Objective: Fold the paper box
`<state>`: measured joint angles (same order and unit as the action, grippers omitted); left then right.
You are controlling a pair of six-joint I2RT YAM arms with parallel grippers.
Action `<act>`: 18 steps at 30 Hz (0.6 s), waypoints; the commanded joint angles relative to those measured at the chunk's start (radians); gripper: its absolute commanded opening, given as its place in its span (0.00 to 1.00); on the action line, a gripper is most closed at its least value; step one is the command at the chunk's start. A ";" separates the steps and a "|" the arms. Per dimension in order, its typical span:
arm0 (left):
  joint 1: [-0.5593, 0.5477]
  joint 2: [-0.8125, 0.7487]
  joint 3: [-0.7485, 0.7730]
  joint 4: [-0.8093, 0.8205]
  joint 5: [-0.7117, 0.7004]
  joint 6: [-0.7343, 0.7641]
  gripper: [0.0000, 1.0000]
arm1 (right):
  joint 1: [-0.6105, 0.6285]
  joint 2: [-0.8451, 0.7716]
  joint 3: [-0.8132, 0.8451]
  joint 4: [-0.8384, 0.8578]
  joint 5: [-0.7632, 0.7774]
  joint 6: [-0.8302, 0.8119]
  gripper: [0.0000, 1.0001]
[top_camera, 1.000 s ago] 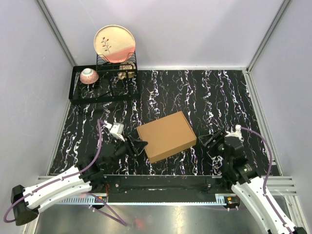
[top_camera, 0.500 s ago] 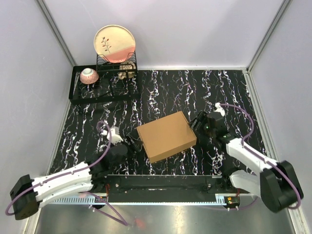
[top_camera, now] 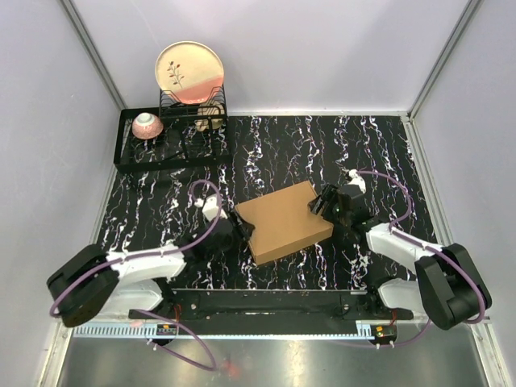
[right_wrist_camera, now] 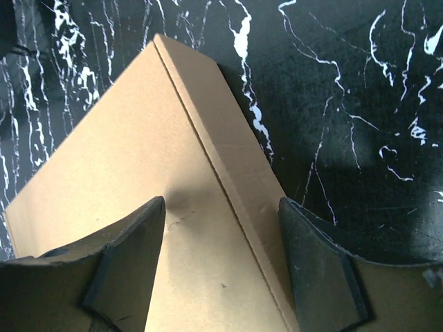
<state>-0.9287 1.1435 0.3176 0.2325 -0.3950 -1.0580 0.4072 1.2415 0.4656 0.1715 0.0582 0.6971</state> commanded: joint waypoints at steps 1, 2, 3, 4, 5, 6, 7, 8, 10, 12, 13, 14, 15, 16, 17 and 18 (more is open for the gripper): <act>0.094 0.117 0.093 0.090 0.120 0.098 0.60 | 0.005 0.029 -0.018 0.046 -0.032 0.008 0.72; 0.108 0.134 0.110 0.090 0.128 0.110 0.60 | 0.005 0.038 -0.013 0.040 -0.023 0.008 0.71; 0.123 0.151 0.147 0.088 0.136 0.133 0.60 | 0.005 0.042 -0.007 0.034 -0.017 0.005 0.70; 0.154 0.183 0.165 0.087 0.142 0.145 0.60 | 0.005 0.047 0.005 0.031 -0.003 0.005 0.70; 0.168 0.200 0.201 0.091 0.153 0.159 0.60 | 0.005 0.055 0.007 0.036 0.005 0.004 0.70; 0.180 0.220 0.224 0.093 0.159 0.183 0.59 | 0.004 0.058 0.013 0.036 0.014 0.008 0.69; 0.209 0.261 0.244 0.087 0.166 0.191 0.59 | 0.005 0.064 0.025 0.039 0.034 0.010 0.69; 0.223 0.281 0.285 0.091 0.189 0.202 0.58 | 0.005 0.079 0.031 0.049 0.043 0.010 0.68; 0.263 0.338 0.326 0.094 0.205 0.233 0.58 | 0.002 0.104 0.068 0.051 0.066 0.005 0.68; 0.290 0.370 0.389 0.088 0.237 0.256 0.57 | 0.002 0.144 0.091 0.046 0.071 0.001 0.68; 0.307 0.386 0.409 0.074 0.243 0.263 0.57 | 0.001 0.156 0.111 0.048 0.074 -0.001 0.68; 0.314 0.384 0.446 0.053 0.239 0.273 0.57 | -0.002 0.165 0.123 0.027 0.081 -0.001 0.69; 0.317 0.374 0.457 0.033 0.234 0.303 0.61 | -0.004 0.155 0.133 0.008 0.092 -0.004 0.71; 0.318 0.325 0.462 -0.008 0.217 0.328 0.63 | -0.004 0.132 0.133 -0.009 0.127 -0.007 0.71; 0.314 0.290 0.460 -0.033 0.165 0.348 0.66 | -0.004 0.054 0.127 -0.036 0.150 -0.008 0.73; 0.315 0.248 0.454 -0.082 0.142 0.375 0.70 | -0.002 0.006 0.122 -0.061 0.178 -0.013 0.74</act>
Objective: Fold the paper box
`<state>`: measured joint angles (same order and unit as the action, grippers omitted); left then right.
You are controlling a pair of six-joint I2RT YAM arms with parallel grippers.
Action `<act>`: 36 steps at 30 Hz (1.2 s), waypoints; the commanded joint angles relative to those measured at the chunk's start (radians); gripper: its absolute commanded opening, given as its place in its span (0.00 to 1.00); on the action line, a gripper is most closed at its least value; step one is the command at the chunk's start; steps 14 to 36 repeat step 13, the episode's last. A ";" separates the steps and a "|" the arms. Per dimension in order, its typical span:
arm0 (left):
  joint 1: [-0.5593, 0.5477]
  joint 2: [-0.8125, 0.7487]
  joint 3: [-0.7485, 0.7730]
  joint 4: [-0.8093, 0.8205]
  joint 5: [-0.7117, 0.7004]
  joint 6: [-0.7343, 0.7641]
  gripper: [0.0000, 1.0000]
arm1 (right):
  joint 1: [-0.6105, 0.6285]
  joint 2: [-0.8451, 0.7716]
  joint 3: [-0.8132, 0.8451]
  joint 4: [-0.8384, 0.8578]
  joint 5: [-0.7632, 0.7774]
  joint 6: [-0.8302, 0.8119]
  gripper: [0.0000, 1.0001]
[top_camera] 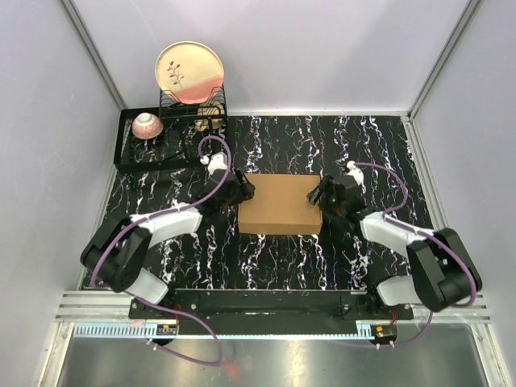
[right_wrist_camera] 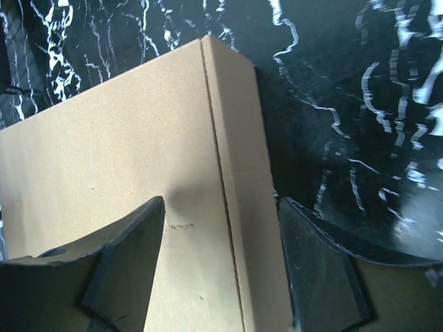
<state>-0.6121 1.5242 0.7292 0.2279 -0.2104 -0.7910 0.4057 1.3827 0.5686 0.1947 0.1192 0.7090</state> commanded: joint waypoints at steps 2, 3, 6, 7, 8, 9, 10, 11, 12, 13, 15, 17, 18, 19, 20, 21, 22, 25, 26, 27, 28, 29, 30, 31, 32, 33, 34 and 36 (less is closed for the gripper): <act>-0.011 -0.275 0.026 -0.136 -0.131 0.130 0.74 | -0.002 -0.283 0.037 -0.170 0.187 -0.037 0.77; -0.015 -0.323 0.027 -0.216 -0.174 0.121 0.80 | -0.002 -0.328 0.049 -0.187 0.203 -0.070 0.77; -0.028 -0.449 0.062 -0.382 -0.285 0.069 0.91 | -0.002 -0.439 0.120 -0.300 0.235 -0.126 0.80; -0.035 -0.478 0.073 -0.419 -0.296 0.055 0.96 | -0.001 -0.468 0.152 -0.317 0.215 -0.140 0.80; -0.035 -0.490 0.093 -0.461 -0.311 0.043 0.95 | -0.001 -0.479 0.163 -0.342 0.209 -0.154 0.81; -0.041 -0.509 0.099 -0.519 -0.323 0.020 0.94 | -0.002 -0.493 0.178 -0.356 0.203 -0.157 0.81; -0.047 -0.521 0.099 -0.541 -0.331 0.009 0.92 | -0.001 -0.520 0.178 -0.371 0.183 -0.161 0.81; -0.054 -0.535 0.093 -0.553 -0.343 0.006 0.92 | -0.002 -0.534 0.178 -0.377 0.177 -0.163 0.82; -0.058 -0.565 0.090 -0.568 -0.348 0.007 0.93 | -0.001 -0.548 0.177 -0.382 0.171 -0.164 0.82; -0.060 -0.585 0.084 -0.573 -0.350 0.015 0.96 | -0.002 -0.577 0.174 -0.385 0.142 -0.169 0.82; -0.060 -0.585 0.084 -0.573 -0.350 0.015 0.96 | -0.002 -0.577 0.174 -0.385 0.142 -0.169 0.82; -0.060 -0.585 0.084 -0.573 -0.350 0.015 0.96 | -0.002 -0.577 0.174 -0.385 0.142 -0.169 0.82; -0.060 -0.585 0.084 -0.573 -0.350 0.015 0.96 | -0.002 -0.577 0.174 -0.385 0.142 -0.169 0.82; -0.060 -0.585 0.084 -0.573 -0.350 0.015 0.96 | -0.002 -0.577 0.174 -0.385 0.142 -0.169 0.82; -0.060 -0.585 0.084 -0.573 -0.350 0.015 0.96 | -0.002 -0.577 0.174 -0.385 0.142 -0.169 0.82; -0.060 -0.585 0.084 -0.573 -0.350 0.015 0.96 | -0.002 -0.577 0.174 -0.385 0.142 -0.169 0.82; -0.060 -0.585 0.084 -0.573 -0.350 0.015 0.96 | -0.002 -0.577 0.174 -0.385 0.142 -0.169 0.82; -0.060 -0.585 0.084 -0.573 -0.350 0.015 0.96 | -0.002 -0.577 0.174 -0.385 0.142 -0.169 0.82; -0.060 -0.585 0.084 -0.573 -0.350 0.015 0.96 | -0.002 -0.577 0.174 -0.385 0.142 -0.169 0.82; -0.060 -0.585 0.084 -0.573 -0.350 0.015 0.96 | -0.002 -0.577 0.174 -0.385 0.142 -0.169 0.82; -0.060 -0.585 0.084 -0.573 -0.350 0.015 0.96 | -0.002 -0.577 0.174 -0.385 0.142 -0.169 0.82; -0.060 -0.585 0.084 -0.573 -0.350 0.015 0.96 | -0.002 -0.577 0.174 -0.385 0.142 -0.169 0.82; -0.060 -0.585 0.084 -0.573 -0.350 0.015 0.96 | -0.002 -0.577 0.174 -0.385 0.142 -0.169 0.82; -0.060 -0.585 0.084 -0.573 -0.350 0.015 0.96 | -0.002 -0.577 0.174 -0.385 0.142 -0.169 0.82; -0.060 -0.585 0.084 -0.573 -0.350 0.015 0.96 | -0.002 -0.577 0.174 -0.385 0.142 -0.169 0.82; -0.060 -0.585 0.084 -0.573 -0.350 0.015 0.96 | -0.002 -0.577 0.174 -0.385 0.142 -0.169 0.82; -0.060 -0.585 0.084 -0.573 -0.350 0.015 0.96 | -0.002 -0.577 0.174 -0.385 0.142 -0.169 0.82; -0.060 -0.585 0.084 -0.573 -0.350 0.015 0.96 | -0.002 -0.577 0.174 -0.385 0.142 -0.169 0.82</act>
